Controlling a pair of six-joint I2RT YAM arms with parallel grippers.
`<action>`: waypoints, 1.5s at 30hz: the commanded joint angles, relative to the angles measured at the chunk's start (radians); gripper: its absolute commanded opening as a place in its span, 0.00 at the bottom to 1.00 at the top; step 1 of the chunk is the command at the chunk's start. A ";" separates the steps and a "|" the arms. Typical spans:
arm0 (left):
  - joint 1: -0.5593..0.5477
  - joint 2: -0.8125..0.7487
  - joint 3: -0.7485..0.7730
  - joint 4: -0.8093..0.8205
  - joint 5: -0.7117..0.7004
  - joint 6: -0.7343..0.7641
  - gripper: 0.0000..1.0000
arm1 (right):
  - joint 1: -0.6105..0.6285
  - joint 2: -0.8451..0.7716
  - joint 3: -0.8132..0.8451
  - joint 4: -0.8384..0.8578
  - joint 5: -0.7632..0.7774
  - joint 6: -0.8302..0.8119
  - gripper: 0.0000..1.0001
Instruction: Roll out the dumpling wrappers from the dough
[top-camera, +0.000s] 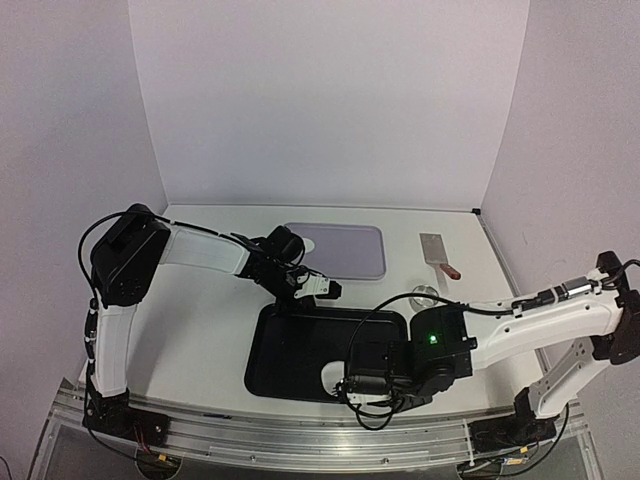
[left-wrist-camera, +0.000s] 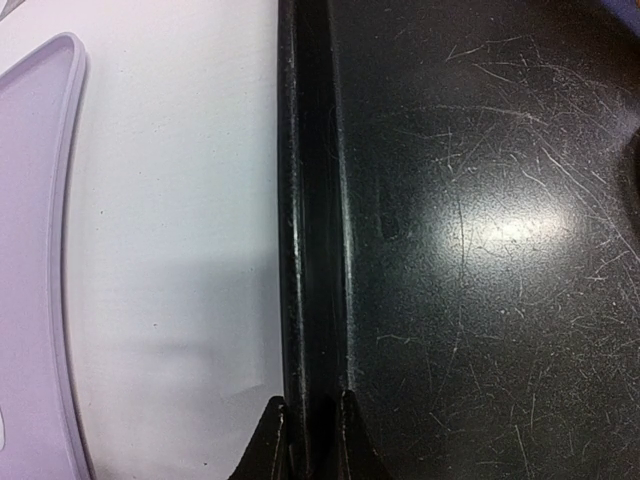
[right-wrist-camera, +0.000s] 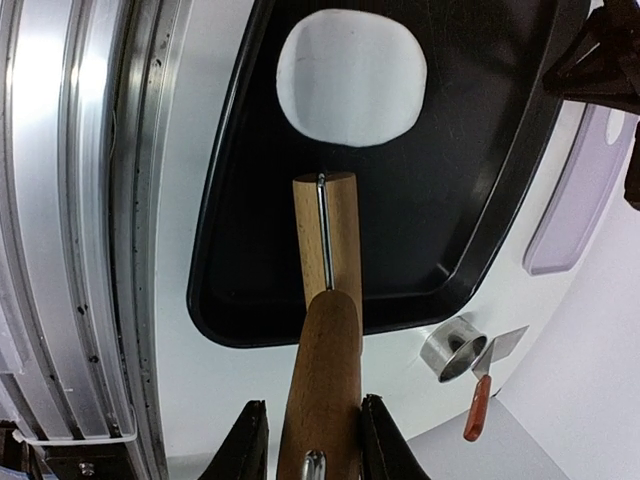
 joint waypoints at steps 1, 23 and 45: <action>0.016 0.029 0.023 0.013 -0.129 0.068 0.00 | 0.002 0.076 0.030 0.085 -0.115 -0.016 0.00; 0.017 0.045 0.041 0.001 -0.131 0.056 0.00 | -0.147 0.262 0.085 0.371 -0.024 -0.160 0.00; 0.017 0.044 0.038 0.000 -0.127 0.044 0.00 | -0.157 0.163 0.314 0.370 -0.052 -0.452 0.00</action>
